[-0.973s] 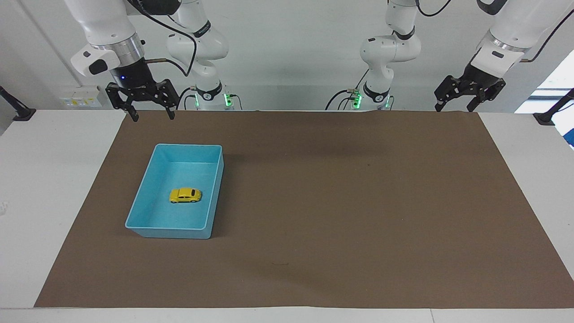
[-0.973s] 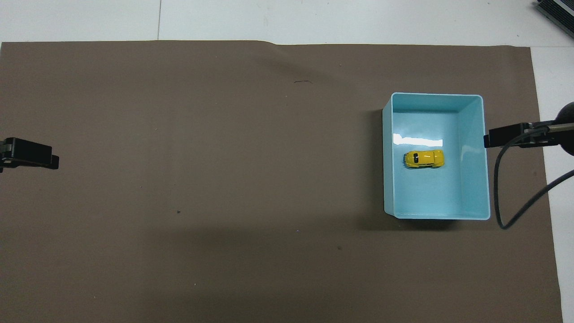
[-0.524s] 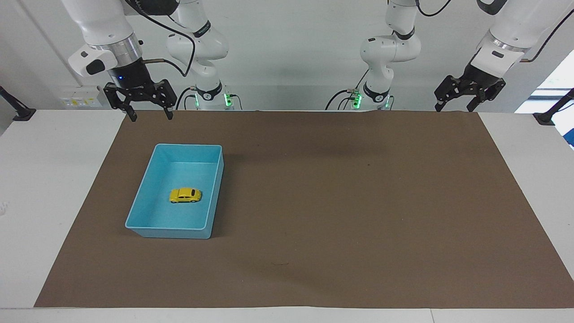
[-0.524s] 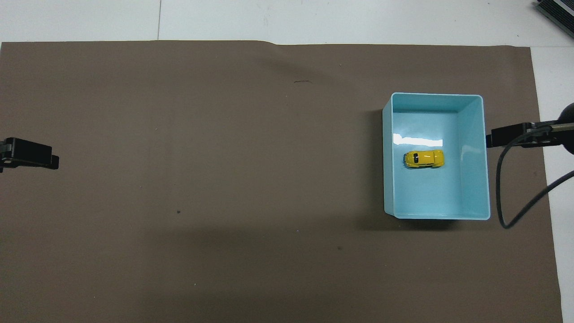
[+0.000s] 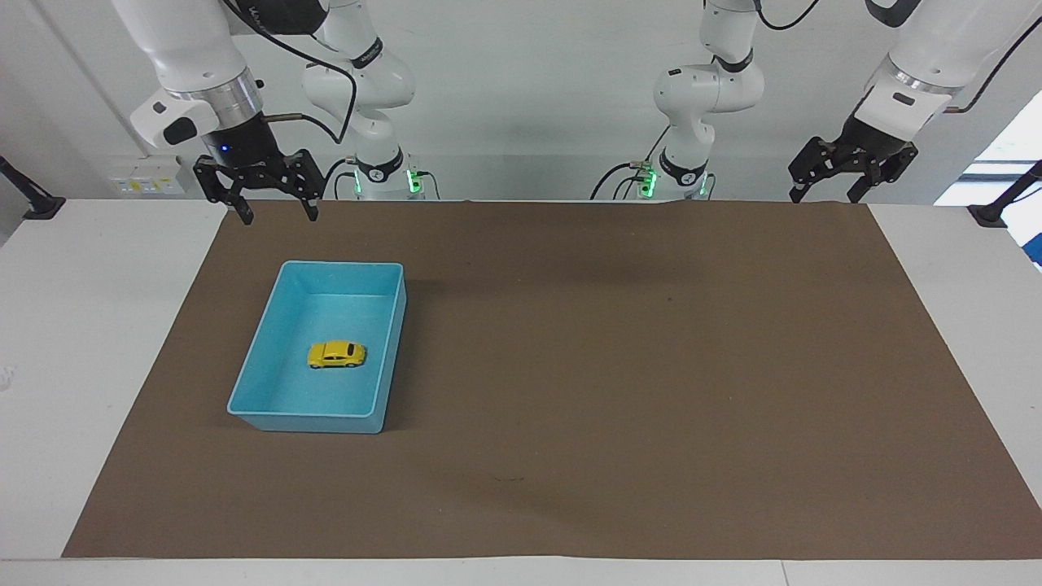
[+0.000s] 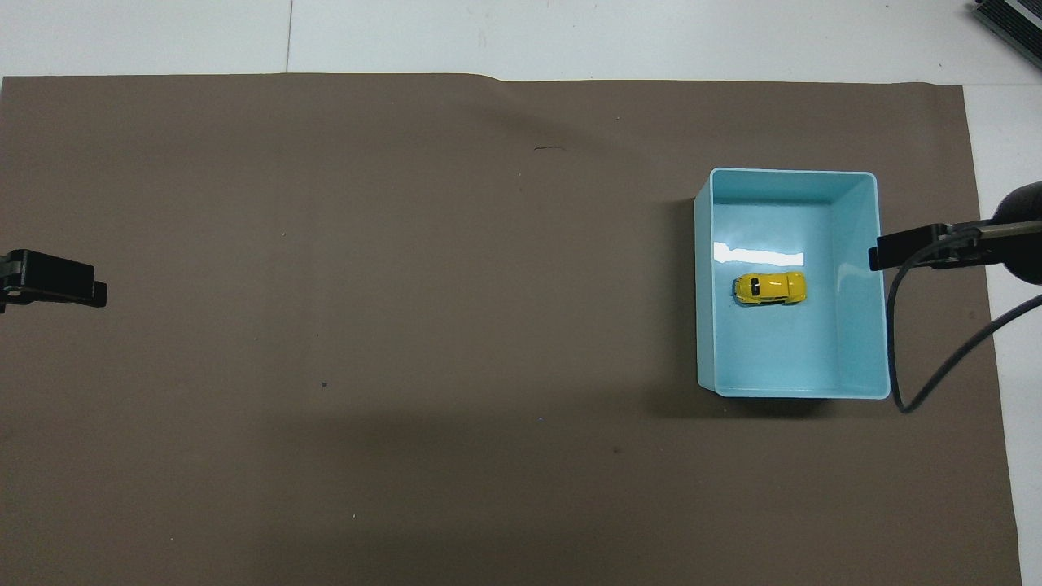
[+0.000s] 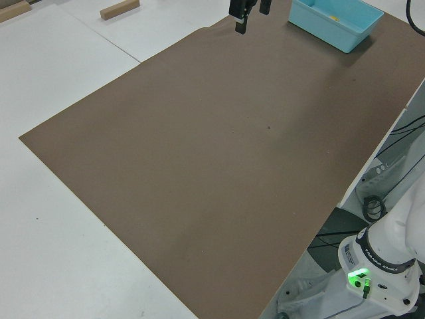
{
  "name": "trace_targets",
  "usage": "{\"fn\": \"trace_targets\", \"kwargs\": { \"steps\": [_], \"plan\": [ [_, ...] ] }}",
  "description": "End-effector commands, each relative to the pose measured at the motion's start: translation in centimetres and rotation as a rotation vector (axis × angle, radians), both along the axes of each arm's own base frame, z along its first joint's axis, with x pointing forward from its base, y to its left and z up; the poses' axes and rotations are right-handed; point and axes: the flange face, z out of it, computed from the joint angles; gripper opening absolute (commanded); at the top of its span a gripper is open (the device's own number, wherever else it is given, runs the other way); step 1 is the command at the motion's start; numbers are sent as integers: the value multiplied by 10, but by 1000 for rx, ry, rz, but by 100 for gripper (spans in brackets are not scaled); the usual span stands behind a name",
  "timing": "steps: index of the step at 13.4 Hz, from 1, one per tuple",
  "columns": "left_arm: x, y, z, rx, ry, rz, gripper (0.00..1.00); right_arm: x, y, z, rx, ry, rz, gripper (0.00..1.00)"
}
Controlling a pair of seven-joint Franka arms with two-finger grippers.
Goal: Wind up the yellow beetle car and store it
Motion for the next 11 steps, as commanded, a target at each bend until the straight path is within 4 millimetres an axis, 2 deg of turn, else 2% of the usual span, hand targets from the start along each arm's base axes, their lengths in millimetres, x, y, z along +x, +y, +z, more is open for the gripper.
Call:
{"fn": "trace_targets", "kwargs": {
  "steps": [1, 11],
  "plan": [
    [-3, 4, 1, 12, 7, -1, 100, -3, 3, 5, 3, 5, -9, 100],
    [-3, 3, 1, 12, 7, -2, 100, -3, 0, 7, 4, -6, -18, 100]
  ]
}}
